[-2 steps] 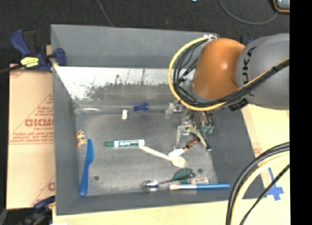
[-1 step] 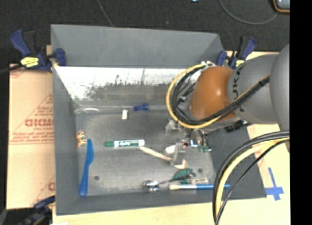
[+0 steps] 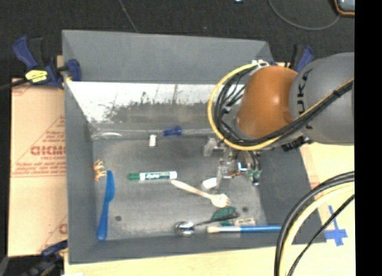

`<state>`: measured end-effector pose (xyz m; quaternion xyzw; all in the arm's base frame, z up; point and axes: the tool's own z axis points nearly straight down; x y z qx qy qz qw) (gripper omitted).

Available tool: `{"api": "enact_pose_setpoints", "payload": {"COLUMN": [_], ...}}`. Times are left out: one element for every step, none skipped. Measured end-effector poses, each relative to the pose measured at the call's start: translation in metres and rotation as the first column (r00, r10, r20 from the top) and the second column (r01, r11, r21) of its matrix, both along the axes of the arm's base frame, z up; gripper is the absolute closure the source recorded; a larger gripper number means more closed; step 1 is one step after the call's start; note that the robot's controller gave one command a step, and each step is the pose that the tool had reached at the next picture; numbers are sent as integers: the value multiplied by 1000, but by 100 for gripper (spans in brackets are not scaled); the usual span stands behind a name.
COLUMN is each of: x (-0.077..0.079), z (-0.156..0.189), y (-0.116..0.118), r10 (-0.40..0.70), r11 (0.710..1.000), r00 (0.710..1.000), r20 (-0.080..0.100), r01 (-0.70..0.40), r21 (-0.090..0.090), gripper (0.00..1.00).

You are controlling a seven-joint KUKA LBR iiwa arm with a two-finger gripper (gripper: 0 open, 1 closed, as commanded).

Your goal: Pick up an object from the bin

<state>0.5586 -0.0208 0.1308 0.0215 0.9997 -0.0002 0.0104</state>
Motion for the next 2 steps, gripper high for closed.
{"api": "enact_pose_setpoints", "payload": {"x": [-6, -15], "z": [-31, -60], "y": [-8, -3], "r10": [-68, -56], "r11": [998, 998], "r00": [998, 998], "r20": [-19, 3], "r01": [68, 56], "r21": [1, 0], "gripper": [0, 0]}}
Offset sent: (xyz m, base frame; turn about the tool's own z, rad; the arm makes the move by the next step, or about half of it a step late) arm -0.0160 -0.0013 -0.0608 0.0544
